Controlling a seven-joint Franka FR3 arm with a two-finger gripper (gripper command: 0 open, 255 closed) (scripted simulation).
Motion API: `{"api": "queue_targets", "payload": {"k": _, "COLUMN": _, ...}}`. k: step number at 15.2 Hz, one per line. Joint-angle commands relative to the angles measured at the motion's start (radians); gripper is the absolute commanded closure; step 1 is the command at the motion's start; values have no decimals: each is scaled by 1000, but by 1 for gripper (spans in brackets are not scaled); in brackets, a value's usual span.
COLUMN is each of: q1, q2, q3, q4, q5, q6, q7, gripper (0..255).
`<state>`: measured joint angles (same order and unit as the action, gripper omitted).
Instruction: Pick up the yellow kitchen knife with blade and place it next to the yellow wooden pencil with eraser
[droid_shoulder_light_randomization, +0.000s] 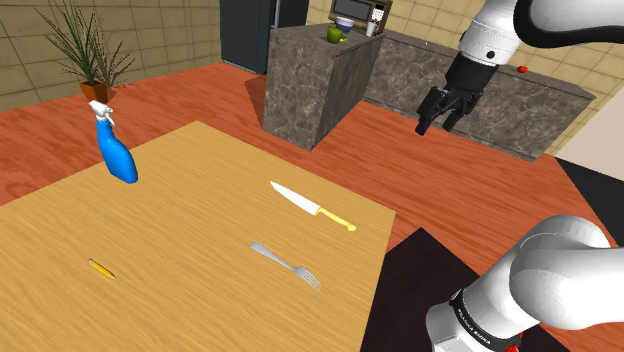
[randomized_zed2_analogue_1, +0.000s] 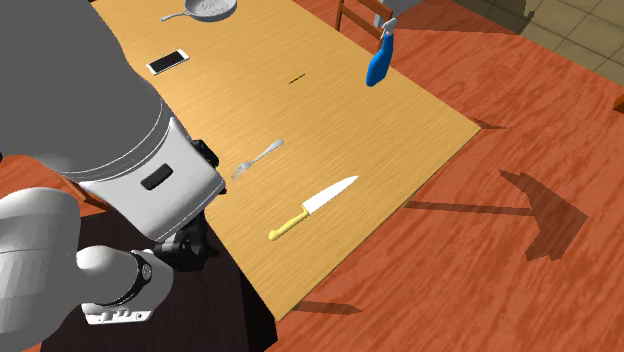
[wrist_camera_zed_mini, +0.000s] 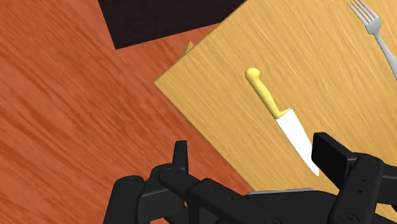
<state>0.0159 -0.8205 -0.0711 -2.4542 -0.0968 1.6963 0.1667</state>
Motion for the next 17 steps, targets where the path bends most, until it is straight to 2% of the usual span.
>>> {"api": "queue_targets", "payload": {"k": 1, "q1": 0, "q2": 0, "q3": 0, "q4": 0, "q5": 0, "q6": 0, "q7": 0, "gripper": 0}}
{"api": "queue_targets", "payload": {"k": 9, "q1": 66, "q2": 169, "q3": -15, "q4": -127, "q5": -7, "q6": 278, "q7": -95, "gripper": 0}}
{"api": "queue_targets", "payload": {"k": 17, "q1": 132, "q2": 422, "q3": -22, "q4": -178, "q5": -6, "q6": 565, "q7": -191, "gripper": 0}}
